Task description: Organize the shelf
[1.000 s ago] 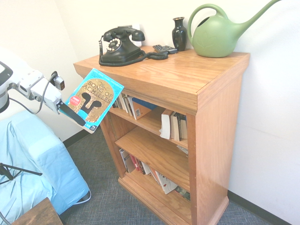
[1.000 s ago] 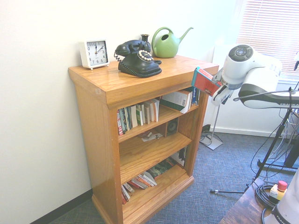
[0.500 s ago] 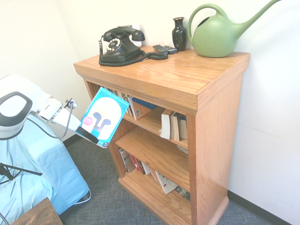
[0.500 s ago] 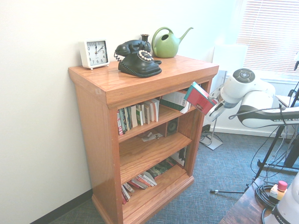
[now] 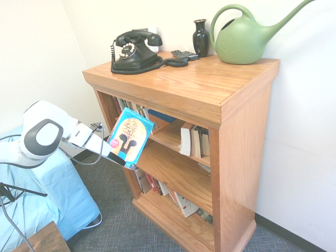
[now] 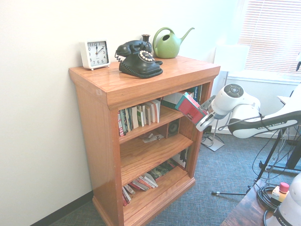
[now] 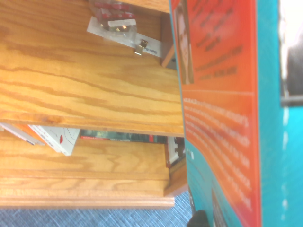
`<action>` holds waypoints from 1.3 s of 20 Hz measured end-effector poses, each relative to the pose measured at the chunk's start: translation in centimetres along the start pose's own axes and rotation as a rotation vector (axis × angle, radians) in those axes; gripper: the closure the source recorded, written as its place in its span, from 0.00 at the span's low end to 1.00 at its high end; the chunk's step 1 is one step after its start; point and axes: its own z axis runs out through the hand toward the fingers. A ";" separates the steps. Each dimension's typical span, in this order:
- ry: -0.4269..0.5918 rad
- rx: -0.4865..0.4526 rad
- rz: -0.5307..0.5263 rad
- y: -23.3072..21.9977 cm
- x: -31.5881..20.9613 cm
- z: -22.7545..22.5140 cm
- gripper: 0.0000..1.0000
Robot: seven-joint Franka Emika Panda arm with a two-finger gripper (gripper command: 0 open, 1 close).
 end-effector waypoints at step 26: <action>-0.205 0.206 0.047 -7.1 4.8 3.9 1.00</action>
